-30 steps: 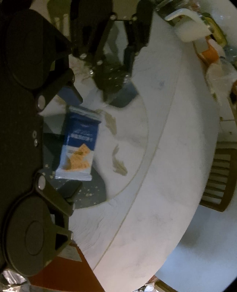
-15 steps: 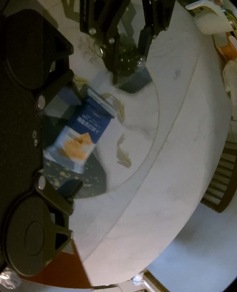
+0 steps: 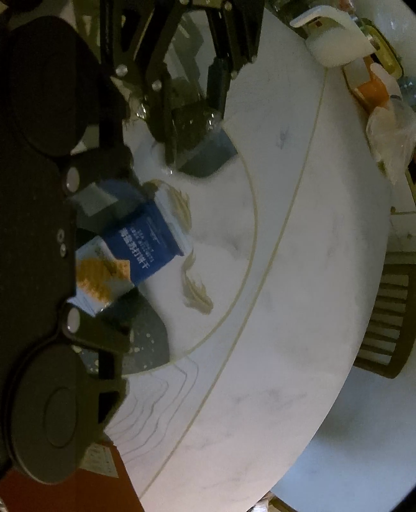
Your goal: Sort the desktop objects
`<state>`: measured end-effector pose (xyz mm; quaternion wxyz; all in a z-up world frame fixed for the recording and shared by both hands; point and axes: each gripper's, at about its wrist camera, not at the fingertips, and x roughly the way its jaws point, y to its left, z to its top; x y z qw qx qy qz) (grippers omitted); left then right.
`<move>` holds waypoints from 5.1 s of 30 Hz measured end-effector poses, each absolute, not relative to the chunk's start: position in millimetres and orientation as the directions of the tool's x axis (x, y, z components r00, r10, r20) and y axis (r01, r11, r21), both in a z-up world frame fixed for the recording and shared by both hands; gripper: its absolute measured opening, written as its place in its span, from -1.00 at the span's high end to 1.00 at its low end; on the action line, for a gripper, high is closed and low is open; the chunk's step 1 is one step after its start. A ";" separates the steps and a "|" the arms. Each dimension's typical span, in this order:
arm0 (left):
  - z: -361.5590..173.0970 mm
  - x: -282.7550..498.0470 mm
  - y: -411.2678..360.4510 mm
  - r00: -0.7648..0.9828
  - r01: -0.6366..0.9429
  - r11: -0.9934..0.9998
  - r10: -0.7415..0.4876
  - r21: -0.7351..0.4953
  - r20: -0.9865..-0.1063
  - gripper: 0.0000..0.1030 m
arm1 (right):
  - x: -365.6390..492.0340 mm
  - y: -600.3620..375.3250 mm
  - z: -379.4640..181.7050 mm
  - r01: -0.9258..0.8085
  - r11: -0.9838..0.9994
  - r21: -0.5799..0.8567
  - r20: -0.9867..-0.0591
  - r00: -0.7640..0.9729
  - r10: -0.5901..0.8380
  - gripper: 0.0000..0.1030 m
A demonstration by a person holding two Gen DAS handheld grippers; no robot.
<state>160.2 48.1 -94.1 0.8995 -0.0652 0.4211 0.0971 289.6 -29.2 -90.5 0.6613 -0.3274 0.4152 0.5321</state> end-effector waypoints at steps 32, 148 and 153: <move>-39.9 153.9 23.2 0.658 -0.166 0.983 0.052 -0.078 -0.751 0.21 | 275.2 -103.4 -24.7 -0.900 0.431 0.073 -0.837 0.179 0.517 0.25; -15.1 364.8 -214.4 0.475 0.281 0.960 -0.125 0.016 -0.871 -0.58 | 433.9 -346.2 -20.9 -0.723 0.662 0.195 -0.819 0.251 0.515 -0.24; -3.7 348.3 -206.3 0.499 0.253 0.967 -0.139 -0.010 -0.855 -0.61 | 421.8 -343.1 -9.0 -0.748 0.635 0.192 -0.809 0.246 0.534 -0.25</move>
